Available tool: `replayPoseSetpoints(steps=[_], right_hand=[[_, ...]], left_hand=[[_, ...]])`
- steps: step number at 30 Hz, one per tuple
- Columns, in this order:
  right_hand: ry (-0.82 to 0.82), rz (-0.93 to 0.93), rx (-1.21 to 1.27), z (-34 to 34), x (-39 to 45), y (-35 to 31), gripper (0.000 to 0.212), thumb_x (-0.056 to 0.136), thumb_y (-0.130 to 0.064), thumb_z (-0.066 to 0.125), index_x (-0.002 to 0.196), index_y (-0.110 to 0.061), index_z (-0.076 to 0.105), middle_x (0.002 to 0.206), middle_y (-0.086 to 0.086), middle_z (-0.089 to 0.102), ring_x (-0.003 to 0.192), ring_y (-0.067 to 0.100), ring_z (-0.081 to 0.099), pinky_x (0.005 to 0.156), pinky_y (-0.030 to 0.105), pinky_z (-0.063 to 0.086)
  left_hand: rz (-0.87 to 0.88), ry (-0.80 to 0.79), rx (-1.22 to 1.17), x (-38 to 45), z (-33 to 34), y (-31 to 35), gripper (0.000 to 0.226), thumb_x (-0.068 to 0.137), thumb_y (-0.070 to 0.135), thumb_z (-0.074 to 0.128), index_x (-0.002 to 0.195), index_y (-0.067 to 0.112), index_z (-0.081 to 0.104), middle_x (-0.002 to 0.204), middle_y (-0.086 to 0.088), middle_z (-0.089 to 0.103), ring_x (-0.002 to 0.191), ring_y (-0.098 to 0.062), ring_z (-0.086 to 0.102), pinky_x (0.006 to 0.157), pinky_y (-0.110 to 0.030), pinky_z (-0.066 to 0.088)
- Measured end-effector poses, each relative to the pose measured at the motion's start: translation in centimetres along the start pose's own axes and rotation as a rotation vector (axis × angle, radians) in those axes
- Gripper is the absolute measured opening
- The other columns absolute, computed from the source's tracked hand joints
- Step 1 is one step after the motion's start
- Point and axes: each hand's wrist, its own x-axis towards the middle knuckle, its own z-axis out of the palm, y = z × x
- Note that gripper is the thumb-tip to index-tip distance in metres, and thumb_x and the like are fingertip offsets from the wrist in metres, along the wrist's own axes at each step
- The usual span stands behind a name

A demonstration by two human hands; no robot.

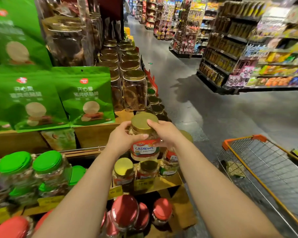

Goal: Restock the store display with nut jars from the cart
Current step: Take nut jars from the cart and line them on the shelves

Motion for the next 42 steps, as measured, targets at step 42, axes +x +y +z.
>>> replayPoseSetpoints(steps=[42], right_hand=[[0.173,0.024,-0.206,1.2,3.0,8.6,0.050,0.100,-0.029,0.061,0.147,-0.019,0.049,0.140,0.004,0.059,0.128,0.024,0.054,0.110,0.047,0.046]], left_hand=[[0.048,-0.006,0.244,2.9,8.0,-9.1,0.078,0.069,0.040,0.093,0.130,0.017,0.050,0.116,0.000,0.067,0.105,-0.021,0.064,0.084,-0.036,0.055]])
